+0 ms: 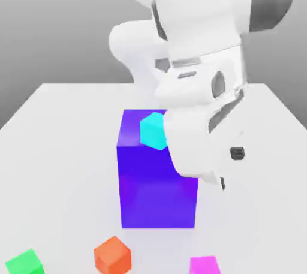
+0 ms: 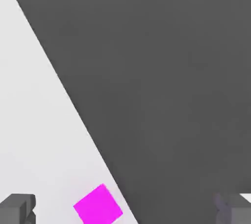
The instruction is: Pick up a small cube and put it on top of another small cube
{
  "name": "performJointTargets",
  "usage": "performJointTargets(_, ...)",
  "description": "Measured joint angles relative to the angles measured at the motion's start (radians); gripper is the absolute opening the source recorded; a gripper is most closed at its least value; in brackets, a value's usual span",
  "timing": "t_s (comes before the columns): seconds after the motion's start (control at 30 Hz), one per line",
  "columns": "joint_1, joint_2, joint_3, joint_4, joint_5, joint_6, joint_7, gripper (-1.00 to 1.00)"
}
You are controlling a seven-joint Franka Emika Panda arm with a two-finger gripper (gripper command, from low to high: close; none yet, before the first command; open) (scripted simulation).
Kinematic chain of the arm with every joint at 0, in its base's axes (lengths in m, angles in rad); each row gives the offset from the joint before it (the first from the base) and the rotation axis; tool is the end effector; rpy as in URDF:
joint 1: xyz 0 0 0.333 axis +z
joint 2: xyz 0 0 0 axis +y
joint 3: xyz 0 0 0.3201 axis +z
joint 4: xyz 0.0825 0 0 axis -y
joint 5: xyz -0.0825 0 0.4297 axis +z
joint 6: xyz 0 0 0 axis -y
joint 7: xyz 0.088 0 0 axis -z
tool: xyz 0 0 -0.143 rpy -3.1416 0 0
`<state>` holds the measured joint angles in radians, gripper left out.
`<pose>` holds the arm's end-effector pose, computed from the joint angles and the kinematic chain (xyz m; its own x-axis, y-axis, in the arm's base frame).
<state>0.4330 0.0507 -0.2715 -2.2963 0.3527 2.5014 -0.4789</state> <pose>0.5645 0.0966 0.2802 0.9143 0.3413 0.2180 0.3771 -0.9138 -0.1506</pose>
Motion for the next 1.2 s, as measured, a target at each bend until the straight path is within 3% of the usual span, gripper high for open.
performJointTargets(0.2,0.002,0.147,0.020,-0.006,-0.023,0.061,-0.193,0.00)
performJointTargets(0.43,0.011,0.294,0.027,-0.017,-0.145,0.147,-0.349,0.00)
performJointTargets(0.57,-0.025,0.433,0.076,0.011,-0.113,0.252,-0.402,0.00)
performJointTargets(0.6,-0.035,0.459,0.087,0.016,-0.103,0.272,-0.410,-1.00)
performJointTargets(0.8,-0.039,0.472,0.093,0.019,-0.098,0.279,-0.415,-1.00)
performJointTargets(0.97,0.006,0.332,0.030,-0.013,-0.155,0.170,-0.371,-1.00)
performJointTargets(1.2,-0.162,0.308,-0.128,0.045,-0.104,0.058,-0.320,-1.00)
